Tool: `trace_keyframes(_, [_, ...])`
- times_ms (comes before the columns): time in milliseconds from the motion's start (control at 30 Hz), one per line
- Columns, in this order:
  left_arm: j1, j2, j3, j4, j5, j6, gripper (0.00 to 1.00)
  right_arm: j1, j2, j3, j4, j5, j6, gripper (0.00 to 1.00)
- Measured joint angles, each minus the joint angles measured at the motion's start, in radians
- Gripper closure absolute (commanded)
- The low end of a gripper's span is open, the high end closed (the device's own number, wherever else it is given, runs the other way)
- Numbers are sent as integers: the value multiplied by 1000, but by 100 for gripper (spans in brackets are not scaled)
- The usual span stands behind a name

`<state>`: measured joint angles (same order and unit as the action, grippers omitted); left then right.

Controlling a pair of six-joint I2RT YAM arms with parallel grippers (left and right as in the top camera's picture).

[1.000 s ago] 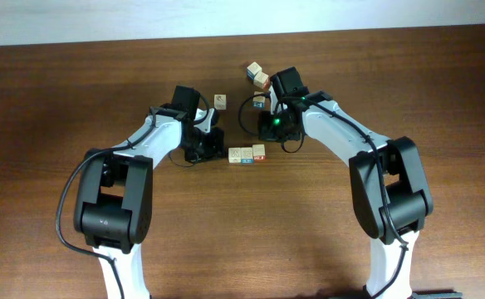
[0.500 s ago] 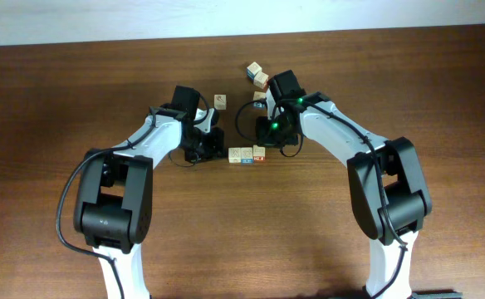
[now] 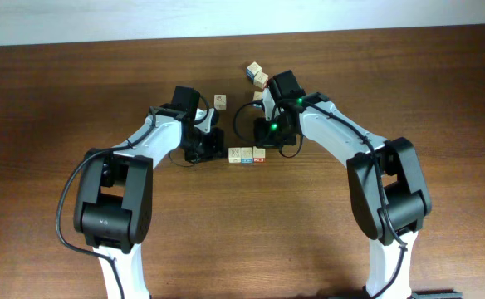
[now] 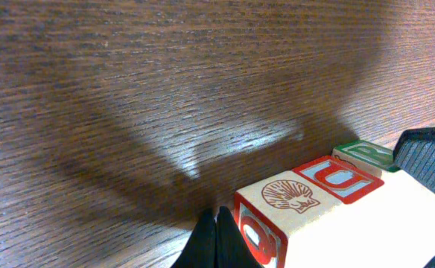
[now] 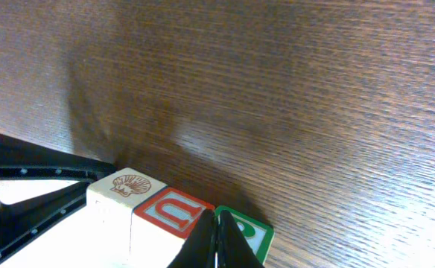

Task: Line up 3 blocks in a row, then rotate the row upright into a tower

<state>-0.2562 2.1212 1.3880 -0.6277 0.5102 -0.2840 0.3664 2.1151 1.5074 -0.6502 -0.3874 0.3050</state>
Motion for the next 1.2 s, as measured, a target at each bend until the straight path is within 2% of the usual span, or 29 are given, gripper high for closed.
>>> trace_keyframes(633, [0,0,0,0,0,0,100,-9,0,7,13,-8,16,96])
trace_keyframes(733, [0,0,0,0,0,0,100,-36,0,37,-13,-7,35,96])
trace_keyframes(933, [0,0,0,0,0,0,100,-129,1,93,-217,8,59,96])
trace_keyframes(1200, [0,0,0,0,0,0,100,-70,3,33,-226,12,89,96])
